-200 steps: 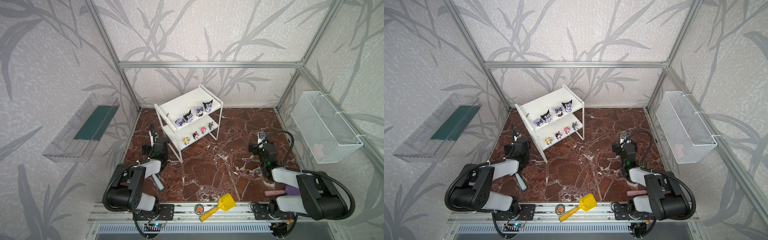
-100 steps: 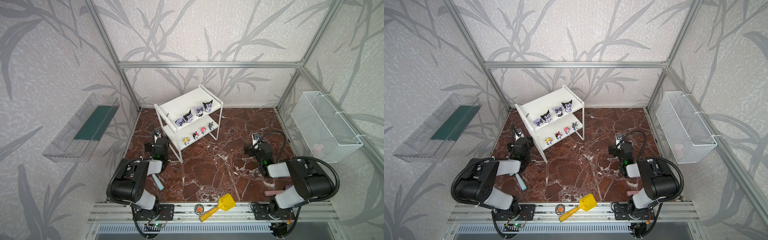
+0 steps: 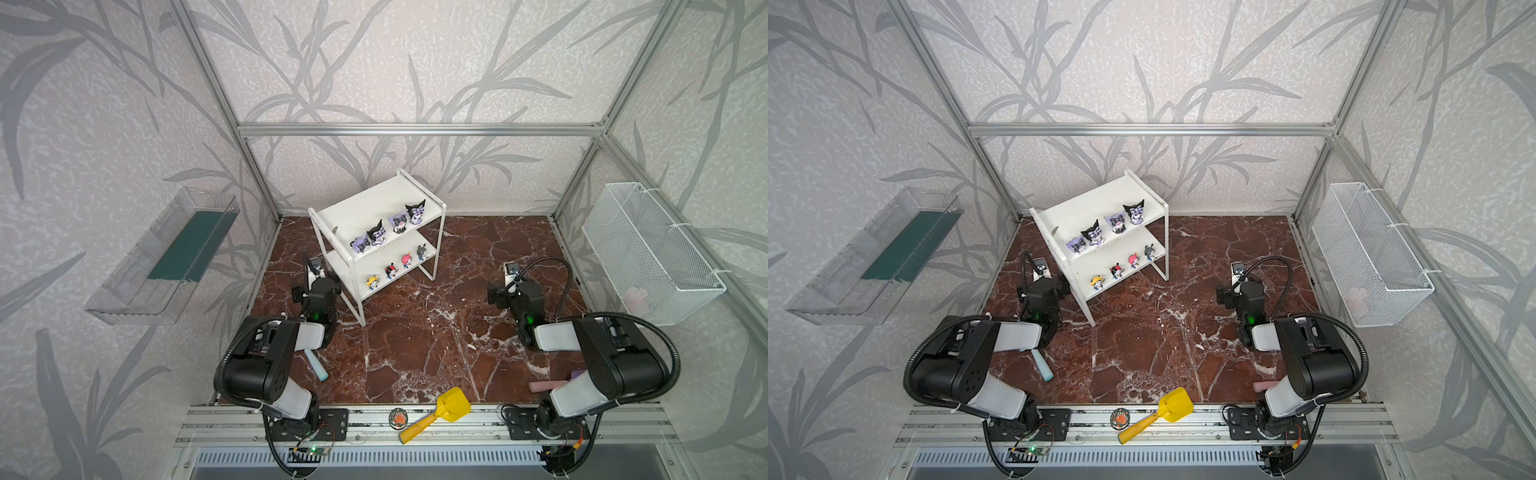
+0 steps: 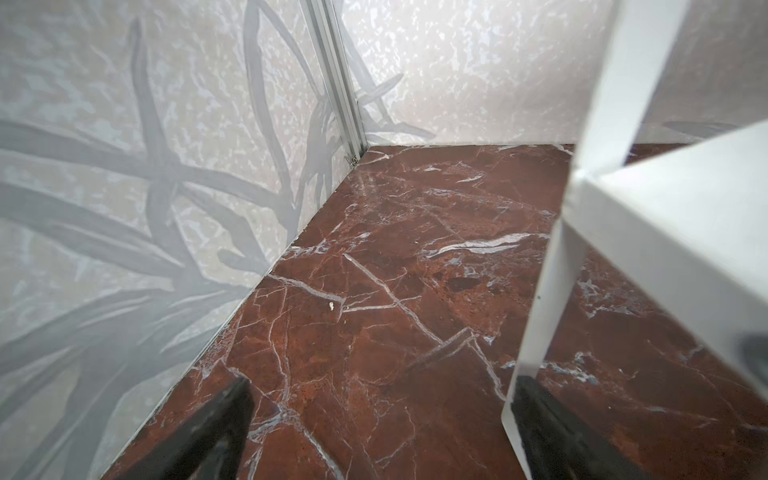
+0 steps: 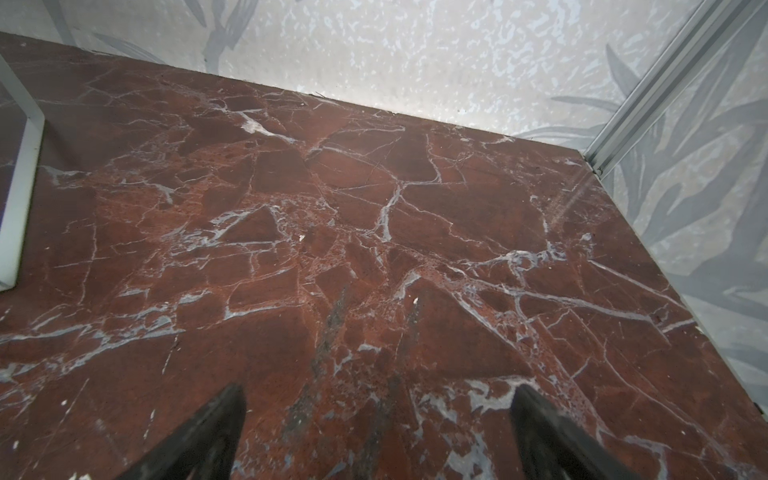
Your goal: Place and organize the plastic toys onto the shelf
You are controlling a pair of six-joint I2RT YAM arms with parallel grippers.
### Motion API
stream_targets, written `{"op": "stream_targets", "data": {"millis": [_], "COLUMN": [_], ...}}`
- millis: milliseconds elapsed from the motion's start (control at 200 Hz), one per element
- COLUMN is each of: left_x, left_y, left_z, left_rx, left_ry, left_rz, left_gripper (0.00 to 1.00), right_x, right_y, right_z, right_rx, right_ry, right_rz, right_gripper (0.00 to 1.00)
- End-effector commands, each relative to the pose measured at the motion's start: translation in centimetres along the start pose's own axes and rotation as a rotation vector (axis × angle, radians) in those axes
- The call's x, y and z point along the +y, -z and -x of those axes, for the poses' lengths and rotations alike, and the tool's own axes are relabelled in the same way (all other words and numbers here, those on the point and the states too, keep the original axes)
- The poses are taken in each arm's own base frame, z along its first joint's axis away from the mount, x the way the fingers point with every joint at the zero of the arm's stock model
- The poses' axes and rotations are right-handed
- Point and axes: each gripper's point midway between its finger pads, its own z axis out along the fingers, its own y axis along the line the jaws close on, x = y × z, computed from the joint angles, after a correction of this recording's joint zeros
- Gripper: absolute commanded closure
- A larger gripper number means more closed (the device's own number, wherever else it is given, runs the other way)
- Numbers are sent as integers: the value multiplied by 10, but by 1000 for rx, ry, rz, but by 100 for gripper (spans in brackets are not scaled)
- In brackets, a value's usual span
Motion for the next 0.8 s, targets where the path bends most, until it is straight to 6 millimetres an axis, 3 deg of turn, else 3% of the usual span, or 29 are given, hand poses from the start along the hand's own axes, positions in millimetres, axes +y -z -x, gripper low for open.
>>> {"op": "stream_targets", "data": {"millis": [0, 335, 520, 795], "left_x": [0, -4, -5, 0], "left_y": [2, 26, 17, 19], "left_z": [7, -3, -5, -4], "left_rx": [-33, -150, -132, -154], "left_ry": [12, 60, 53, 67], "left_rz": [-11, -133, -119, -87], "left_gripper": [1, 1, 1, 1], "right_x": [-4, -4, -4, -4], "right_y": [-1, -1, -1, -1], "right_z": [12, 12, 13, 12], "right_rx": [-30, -30, -31, -30], "right_ry": [-12, -13, -12, -12], "right_rz": [-17, -18, -17, -17], "right_gripper": [1, 1, 1, 1]}}
